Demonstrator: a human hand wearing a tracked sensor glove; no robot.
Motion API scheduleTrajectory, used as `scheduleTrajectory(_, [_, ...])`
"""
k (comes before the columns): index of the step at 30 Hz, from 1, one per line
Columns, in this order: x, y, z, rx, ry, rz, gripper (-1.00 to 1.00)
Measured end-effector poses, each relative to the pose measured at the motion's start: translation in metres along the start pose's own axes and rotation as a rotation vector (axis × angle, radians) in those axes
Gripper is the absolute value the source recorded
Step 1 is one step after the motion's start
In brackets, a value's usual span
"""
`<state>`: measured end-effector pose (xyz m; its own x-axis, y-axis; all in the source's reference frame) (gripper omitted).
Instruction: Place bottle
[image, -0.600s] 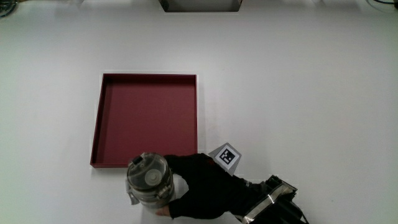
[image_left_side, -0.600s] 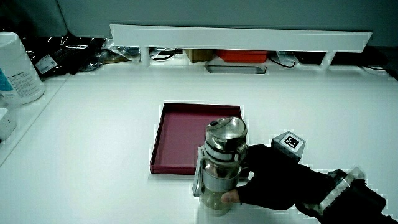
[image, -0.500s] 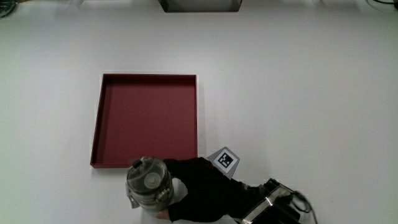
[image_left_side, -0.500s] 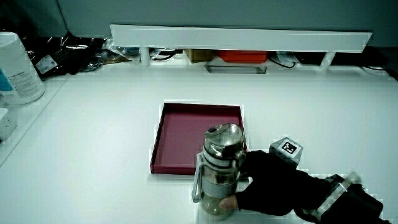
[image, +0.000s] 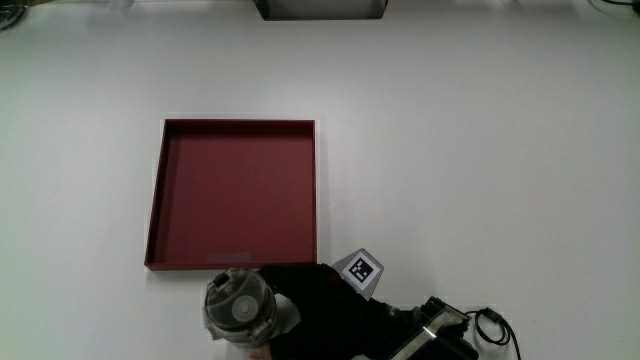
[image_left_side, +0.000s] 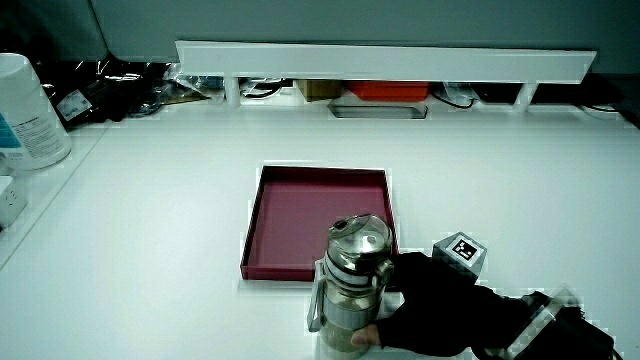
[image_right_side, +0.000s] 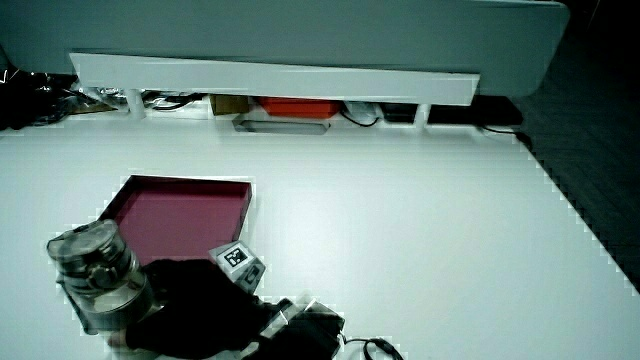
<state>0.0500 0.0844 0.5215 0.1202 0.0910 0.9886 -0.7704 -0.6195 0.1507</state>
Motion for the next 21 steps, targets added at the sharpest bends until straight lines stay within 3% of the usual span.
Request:
scheduleTrajectory(1, [-0.0023,-0.0005,-0.0004,0.000,0.029,-0.014,0.00])
scheduleTrajectory(2, [-0.0009,-0.0002,0.0001,0.006,-0.009,0.024,0.00])
scheduleTrajectory(3, [-0.0008,-0.0014,-0.0002,0.002,0.008,-0.025,0.00])
scheduleTrajectory(4, [-0.0018,-0.0010,-0.0002,0.012,0.016,0.017,0.00])
scheduleTrajectory(5, [-0.0014,-0.0017,-0.0002,0.009,0.016,-0.007,0.00])
scheduleTrajectory(7, [-0.0009,-0.0020,0.0002,0.004,-0.020,-0.022,-0.07])
scheduleTrajectory(8, [-0.0010,-0.0016,-0.0005,0.011,0.003,0.000,-0.11])
scheduleTrajectory(9, [-0.0019,-0.0014,-0.0002,0.011,-0.016,0.018,-0.15])
scheduleTrajectory(11, [-0.0011,-0.0025,-0.0005,0.006,0.010,-0.022,-0.22])
scheduleTrajectory(13, [-0.0004,-0.0021,-0.0001,0.015,-0.001,0.008,-0.30])
scheduleTrajectory(16, [-0.0003,-0.0028,-0.0003,0.008,0.017,-0.016,-0.41])
scheduleTrajectory(17, [0.0014,-0.0025,0.0000,0.008,-0.009,0.011,-0.44])
scheduleTrajectory(20, [0.0018,-0.0045,-0.0014,-0.001,0.021,0.018,-0.56])
scheduleTrajectory(21, [0.0022,-0.0055,-0.0011,-0.017,0.063,-0.007,-0.59])
